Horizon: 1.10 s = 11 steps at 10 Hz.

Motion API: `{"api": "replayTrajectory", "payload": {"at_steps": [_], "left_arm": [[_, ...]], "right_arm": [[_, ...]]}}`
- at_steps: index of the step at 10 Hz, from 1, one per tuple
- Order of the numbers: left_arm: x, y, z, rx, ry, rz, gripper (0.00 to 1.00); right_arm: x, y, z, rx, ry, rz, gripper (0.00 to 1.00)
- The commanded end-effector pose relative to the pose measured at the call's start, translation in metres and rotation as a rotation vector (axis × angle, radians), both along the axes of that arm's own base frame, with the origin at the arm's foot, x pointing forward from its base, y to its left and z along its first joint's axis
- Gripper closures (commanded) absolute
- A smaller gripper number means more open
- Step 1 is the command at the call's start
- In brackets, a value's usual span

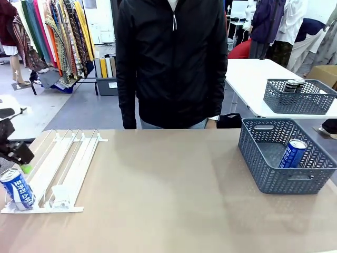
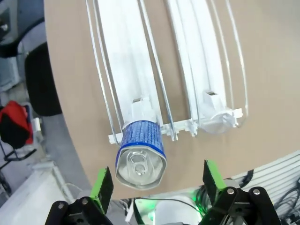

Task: Retrieve and store the cans from the dispenser.
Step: Pick up one can from the Automatic Can Dispenser and place it in the middle of the table.

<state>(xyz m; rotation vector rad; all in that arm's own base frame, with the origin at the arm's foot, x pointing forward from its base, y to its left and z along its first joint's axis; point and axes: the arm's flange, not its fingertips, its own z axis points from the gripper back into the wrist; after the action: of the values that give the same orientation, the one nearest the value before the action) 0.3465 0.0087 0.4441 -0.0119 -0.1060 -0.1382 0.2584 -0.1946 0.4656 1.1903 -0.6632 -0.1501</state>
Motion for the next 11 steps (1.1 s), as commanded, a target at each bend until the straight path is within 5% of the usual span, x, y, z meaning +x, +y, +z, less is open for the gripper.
{"api": "replayTrajectory", "payload": {"at_steps": [1,11], "left_arm": [[-0.015,0.004,-0.023,0.017,0.002,0.049,0.00],[-0.016,0.020,-0.057,0.020,0.090,0.090,0.00]], "right_arm": [[-0.001,0.000,0.002,0.006,-0.009,0.006,0.00],[-0.001,0.000,0.002,0.006,-0.009,0.006,0.00]]}}
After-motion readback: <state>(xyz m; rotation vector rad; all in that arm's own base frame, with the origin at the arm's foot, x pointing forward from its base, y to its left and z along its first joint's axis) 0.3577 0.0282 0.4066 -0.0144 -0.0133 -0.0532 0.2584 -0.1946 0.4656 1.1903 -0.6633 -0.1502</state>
